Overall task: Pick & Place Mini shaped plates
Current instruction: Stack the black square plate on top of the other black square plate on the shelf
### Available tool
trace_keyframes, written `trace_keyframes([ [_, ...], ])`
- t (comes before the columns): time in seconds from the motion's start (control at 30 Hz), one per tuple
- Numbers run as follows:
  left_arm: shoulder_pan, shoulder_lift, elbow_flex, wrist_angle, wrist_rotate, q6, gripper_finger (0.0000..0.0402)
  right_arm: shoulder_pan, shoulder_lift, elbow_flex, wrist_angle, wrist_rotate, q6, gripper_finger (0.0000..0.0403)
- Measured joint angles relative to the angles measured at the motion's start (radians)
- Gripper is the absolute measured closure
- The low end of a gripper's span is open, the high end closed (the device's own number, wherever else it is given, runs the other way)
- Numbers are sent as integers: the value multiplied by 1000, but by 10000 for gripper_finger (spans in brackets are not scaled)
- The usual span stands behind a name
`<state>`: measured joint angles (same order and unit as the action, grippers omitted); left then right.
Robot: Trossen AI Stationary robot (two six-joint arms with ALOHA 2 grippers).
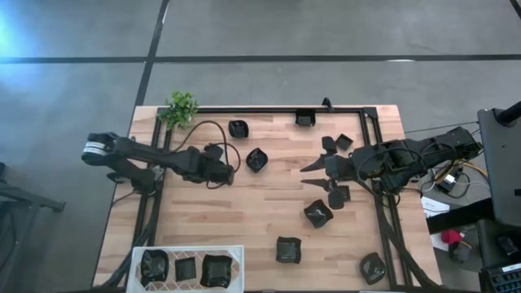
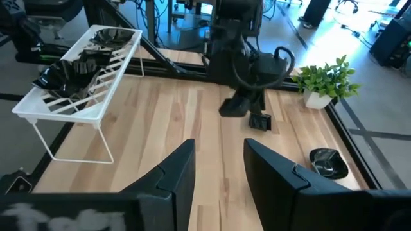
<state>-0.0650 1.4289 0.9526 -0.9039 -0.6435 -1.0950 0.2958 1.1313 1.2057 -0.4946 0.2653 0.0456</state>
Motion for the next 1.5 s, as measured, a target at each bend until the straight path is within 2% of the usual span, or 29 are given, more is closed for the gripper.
trace_keyframes([
  [0.1, 3, 23, -38, 58, -55, -39, 321, 0, 0, 0, 0, 0, 0, 277],
  [0.23, 22, 68, -70, 110, -69, -48, 321, 0, 0, 0, 0, 0, -2, 273],
  [0.4, 67, 116, -85, 118, -37, -130, 321, 0, 0, 0, -1, 0, -4, 276],
  [0.6, 109, 168, -86, 123, 38, -157, 321, 0, 0, 0, -2, -1, -5, 282],
  [1.5, 125, 295, -90, 133, 12, -183, 321, 0, 0, 0, -3, -1, -31, 282],
])
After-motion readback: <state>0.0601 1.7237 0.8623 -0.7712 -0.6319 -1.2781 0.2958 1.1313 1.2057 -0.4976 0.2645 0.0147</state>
